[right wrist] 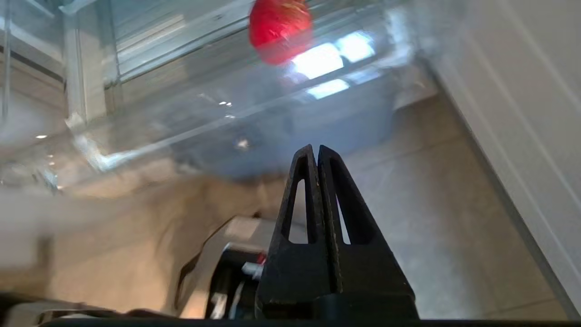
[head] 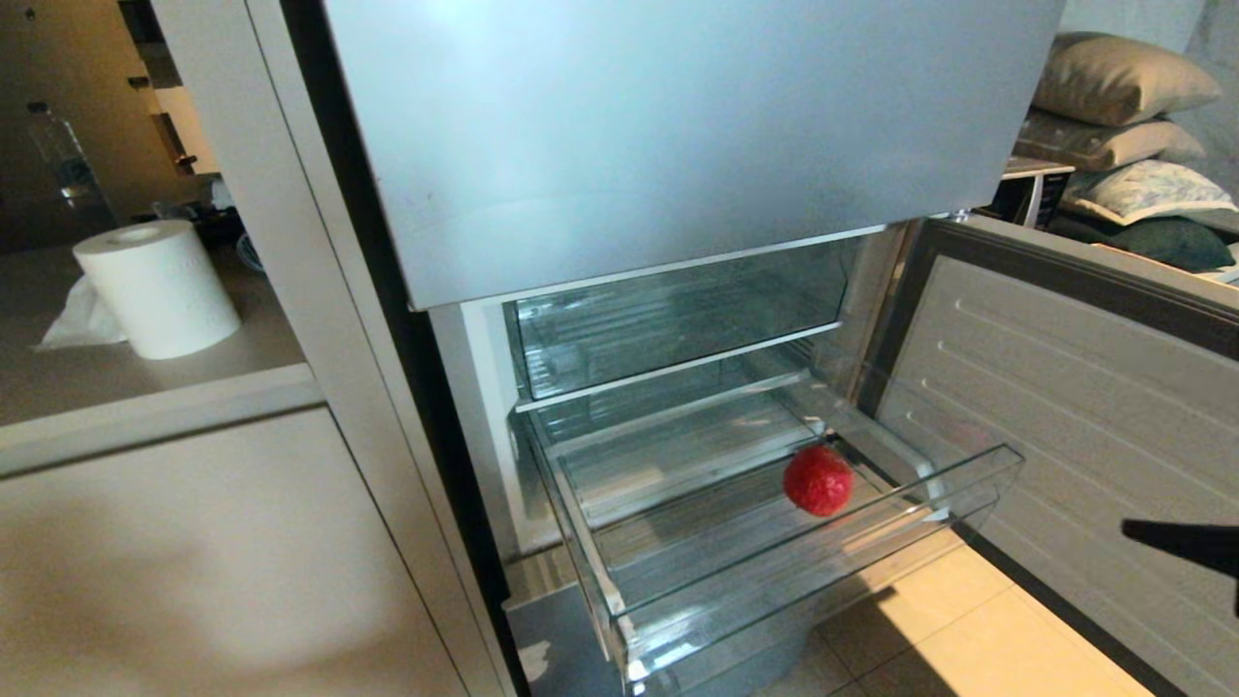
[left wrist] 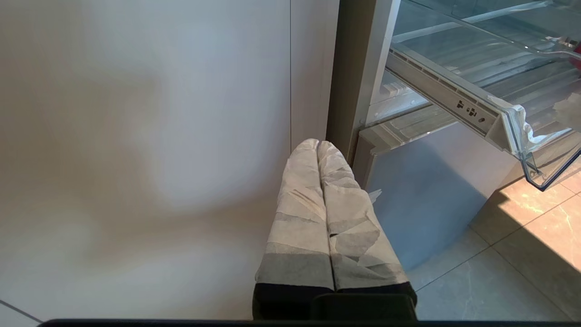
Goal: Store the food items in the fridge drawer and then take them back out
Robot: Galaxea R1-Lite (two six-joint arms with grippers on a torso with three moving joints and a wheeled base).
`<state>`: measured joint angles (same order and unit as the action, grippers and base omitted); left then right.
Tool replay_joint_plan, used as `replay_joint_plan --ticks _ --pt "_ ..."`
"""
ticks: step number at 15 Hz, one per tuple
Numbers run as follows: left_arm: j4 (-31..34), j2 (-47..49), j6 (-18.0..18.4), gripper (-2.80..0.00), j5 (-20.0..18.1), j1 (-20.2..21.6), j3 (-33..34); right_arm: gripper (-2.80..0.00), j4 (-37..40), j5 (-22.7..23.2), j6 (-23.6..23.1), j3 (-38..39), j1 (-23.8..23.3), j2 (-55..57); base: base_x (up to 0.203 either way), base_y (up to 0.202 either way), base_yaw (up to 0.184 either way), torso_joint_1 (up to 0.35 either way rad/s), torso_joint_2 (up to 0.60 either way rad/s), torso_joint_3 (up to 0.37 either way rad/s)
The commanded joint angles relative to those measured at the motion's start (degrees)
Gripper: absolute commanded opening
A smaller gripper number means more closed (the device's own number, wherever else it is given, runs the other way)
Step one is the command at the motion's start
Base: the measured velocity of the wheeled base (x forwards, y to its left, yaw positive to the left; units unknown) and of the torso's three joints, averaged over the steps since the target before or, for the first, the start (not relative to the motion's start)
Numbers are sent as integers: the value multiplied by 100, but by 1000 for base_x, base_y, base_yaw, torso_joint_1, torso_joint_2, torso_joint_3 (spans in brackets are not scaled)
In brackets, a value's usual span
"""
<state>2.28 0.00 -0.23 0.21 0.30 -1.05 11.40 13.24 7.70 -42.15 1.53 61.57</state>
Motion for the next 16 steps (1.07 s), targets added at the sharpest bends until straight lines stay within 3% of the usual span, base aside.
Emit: replay_joint_plan --ticks 1,9,10,16 --pt "1 0 -3 -280 -3 5 -1 -280 26 30 2 -816 153 1810 0 0 0 0 0 0" --pt "1 0 -3 -280 3 5 -1 -280 234 -1317 -268 -2715 1433 4173 0 0 0 0 0 0" --pt "1 0 -3 -280 -3 5 -1 0 362 -1385 -314 -2943 1496 4310 0 0 0 0 0 0" --pt "1 0 -3 -280 5 5 -1 0 599 -1415 -471 -3663 1534 4959 0 0 0 0 0 0"
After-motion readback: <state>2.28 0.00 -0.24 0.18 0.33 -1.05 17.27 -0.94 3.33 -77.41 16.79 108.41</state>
